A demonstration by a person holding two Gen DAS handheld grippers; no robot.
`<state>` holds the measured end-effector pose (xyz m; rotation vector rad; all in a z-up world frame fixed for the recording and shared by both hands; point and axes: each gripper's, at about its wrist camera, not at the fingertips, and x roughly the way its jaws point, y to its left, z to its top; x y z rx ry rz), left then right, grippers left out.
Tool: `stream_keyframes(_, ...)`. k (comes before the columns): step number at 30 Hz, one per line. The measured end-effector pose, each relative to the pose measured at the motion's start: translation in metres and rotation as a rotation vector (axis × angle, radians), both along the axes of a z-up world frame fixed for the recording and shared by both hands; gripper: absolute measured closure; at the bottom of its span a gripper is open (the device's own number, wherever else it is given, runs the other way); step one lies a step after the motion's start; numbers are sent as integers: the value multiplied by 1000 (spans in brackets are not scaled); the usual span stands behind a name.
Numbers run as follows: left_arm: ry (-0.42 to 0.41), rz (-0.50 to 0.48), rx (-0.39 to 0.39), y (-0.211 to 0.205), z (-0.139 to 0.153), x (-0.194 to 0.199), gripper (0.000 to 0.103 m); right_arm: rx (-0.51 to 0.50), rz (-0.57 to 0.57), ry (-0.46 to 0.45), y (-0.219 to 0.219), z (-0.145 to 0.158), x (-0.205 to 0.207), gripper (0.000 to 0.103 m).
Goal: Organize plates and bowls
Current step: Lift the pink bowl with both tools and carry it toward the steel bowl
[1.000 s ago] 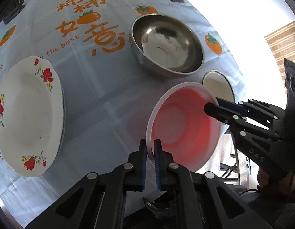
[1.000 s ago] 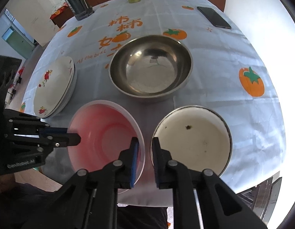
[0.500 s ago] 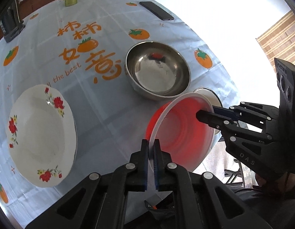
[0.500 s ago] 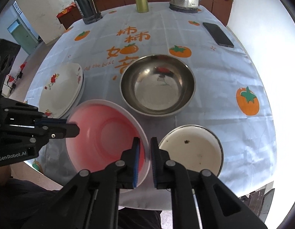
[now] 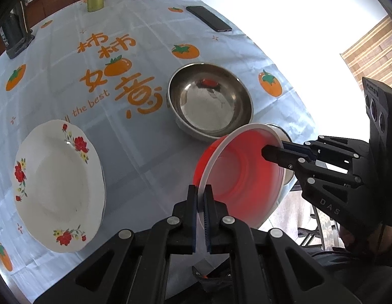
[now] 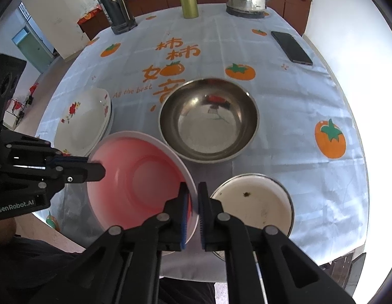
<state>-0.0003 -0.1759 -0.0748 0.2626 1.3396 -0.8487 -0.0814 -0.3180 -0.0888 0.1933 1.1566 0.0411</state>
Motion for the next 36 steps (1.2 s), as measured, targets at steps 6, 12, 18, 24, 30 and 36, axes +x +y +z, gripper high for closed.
stream_keyframes(6, -27, 6, -9, -3, 7, 4, 98, 11, -3, -9, -5, 3, 5, 97)
stream_keyframes(12, -46, 3, -15, -12, 14, 12, 98, 8, -9, -27, -13, 10, 12, 96)
stream_keyframes(18, -54, 0, -13, -22, 16, 18, 98, 0, -20, -38, -22, 13, 18, 96)
stream_keyframes(24, -45, 1, -13, -31, 15, 24, 98, -8, -26, -35, -30, 14, 25, 96)
stream_keyframes(30, -49, 5, -8, -40, 17, 27, 98, -11, -23, -37, -37, 14, 30, 96)
stream_keyframes(36, -65, 3, -2, -49, 20, 28, 98, -11, -20, -44, -46, 17, 34, 96)
